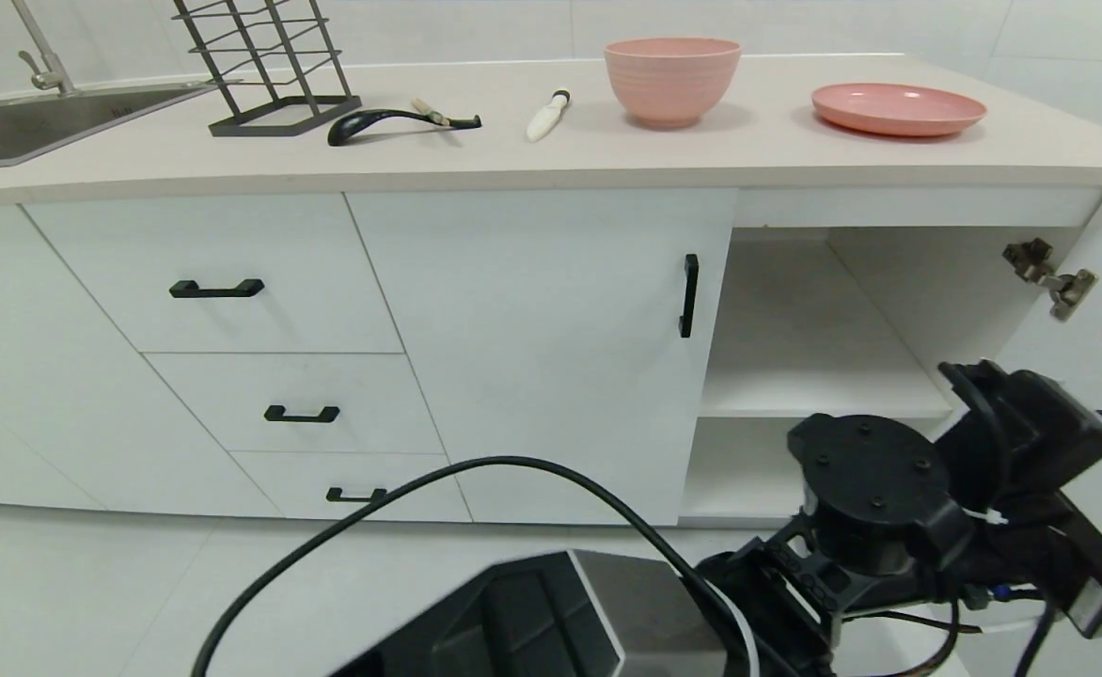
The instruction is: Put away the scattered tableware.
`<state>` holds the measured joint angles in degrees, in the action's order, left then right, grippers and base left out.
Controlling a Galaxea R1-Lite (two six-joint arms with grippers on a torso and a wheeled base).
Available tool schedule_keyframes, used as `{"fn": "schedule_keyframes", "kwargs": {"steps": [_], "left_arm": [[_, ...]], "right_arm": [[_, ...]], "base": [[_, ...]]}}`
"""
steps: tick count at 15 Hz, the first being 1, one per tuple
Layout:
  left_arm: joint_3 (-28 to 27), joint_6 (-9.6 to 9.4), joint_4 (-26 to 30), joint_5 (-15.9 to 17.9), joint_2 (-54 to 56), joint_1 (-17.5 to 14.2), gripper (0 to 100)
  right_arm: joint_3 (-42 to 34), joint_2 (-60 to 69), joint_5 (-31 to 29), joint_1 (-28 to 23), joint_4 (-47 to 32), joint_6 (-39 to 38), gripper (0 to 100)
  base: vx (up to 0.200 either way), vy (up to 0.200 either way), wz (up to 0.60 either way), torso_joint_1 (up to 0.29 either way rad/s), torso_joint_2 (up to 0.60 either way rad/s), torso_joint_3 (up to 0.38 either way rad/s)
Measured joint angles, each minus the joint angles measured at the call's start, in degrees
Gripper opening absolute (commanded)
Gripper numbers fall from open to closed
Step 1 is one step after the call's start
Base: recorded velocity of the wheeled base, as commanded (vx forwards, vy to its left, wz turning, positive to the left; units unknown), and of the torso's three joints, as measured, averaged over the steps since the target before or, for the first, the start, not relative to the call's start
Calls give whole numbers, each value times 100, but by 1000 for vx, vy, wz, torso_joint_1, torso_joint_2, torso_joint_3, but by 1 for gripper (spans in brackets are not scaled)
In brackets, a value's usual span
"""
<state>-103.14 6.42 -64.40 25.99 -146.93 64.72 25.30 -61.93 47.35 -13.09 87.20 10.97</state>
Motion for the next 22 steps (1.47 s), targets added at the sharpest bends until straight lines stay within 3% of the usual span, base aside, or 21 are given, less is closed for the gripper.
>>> {"fn": "schedule_keyframes", "kwargs": {"steps": [3, 6, 10, 12, 15, 17, 20, 22], "left_arm": [[2159, -7, -602, -11, 798, -362, 100], [4386, -30, -1398, -24, 2036, -965, 100], [6767, -178, -2160, -34, 3880, -2559, 100], [7551, -222, -2269, -23, 4809, -3057, 100], [8465, -249, -2282, -21, 6173, -3482, 100], [9101, -255, -2231, -16, 7122, -4146, 100], [9807, -255, -1692, -23, 8635, -5025, 100], [9946, -257, -497, -35, 9860, -5422, 100]], "right_arm": [[-744, -358, -2, -5, -11, 73, 100], [-1180, -616, -2, -10, -13, 106, 100], [-1731, -640, 35, 11, -29, 235, 100], [-1985, -411, 82, 286, -27, 249, 100], [-2374, 284, 101, 828, -95, 249, 100], [-2478, 926, 112, 1023, -522, 249, 100], [-2508, 2188, 104, 1219, -2239, 240, 100], [-2516, 3321, 5, 1291, -3864, 216, 100]], "base": [[0, 0, 0, 0, 0, 0], [0, 0, 0, 0, 0, 0], [0, 0, 0, 0, 0, 0], [0, 0, 0, 0, 0, 0], [0, 0, 0, 0, 0, 0], [0, 0, 0, 0, 0, 0], [0, 0, 0, 0, 0, 0], [0, 0, 0, 0, 0, 0]]}}
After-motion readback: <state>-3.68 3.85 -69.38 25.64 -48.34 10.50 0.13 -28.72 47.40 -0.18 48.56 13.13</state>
